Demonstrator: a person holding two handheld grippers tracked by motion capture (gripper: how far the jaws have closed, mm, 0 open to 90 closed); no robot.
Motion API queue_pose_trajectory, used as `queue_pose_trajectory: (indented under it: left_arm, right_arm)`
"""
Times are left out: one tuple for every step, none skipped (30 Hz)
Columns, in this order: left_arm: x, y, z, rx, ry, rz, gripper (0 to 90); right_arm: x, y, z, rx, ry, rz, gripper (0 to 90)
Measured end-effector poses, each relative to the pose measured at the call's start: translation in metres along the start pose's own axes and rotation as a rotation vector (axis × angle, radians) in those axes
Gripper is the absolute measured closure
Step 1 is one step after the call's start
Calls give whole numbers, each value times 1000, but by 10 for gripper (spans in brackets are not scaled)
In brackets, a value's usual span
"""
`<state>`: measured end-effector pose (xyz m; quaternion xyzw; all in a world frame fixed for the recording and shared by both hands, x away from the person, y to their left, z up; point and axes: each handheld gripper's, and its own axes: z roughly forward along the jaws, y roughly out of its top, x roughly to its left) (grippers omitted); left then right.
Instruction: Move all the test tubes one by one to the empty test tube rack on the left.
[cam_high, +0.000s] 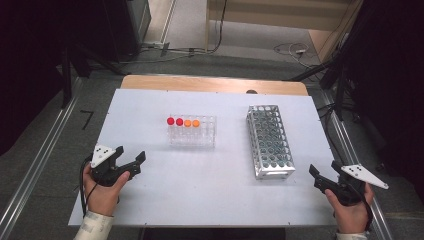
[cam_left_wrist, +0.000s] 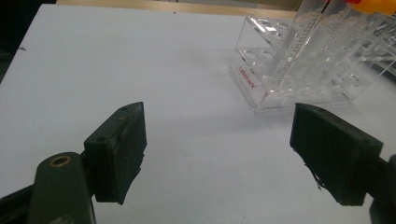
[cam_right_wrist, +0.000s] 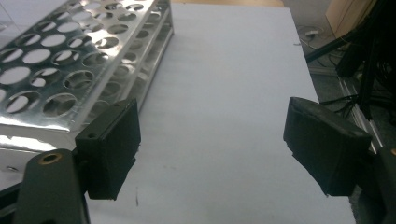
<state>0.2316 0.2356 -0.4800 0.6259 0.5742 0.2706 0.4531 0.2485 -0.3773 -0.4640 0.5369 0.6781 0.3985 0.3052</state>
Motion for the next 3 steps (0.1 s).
queue_pose_trajectory:
  left_arm:
    - [1,-1,1,4,3,1,194]
    - [1,-2,3,13,8,3,192]
    - [2,-4,4,20,12,1,189]
  right_arm:
    - [-1,-2,1,6,-6,-1,172]
    - [-2,-3,3,16,-11,0,167]
    - [-3,-6,5,26,-15,-4,161]
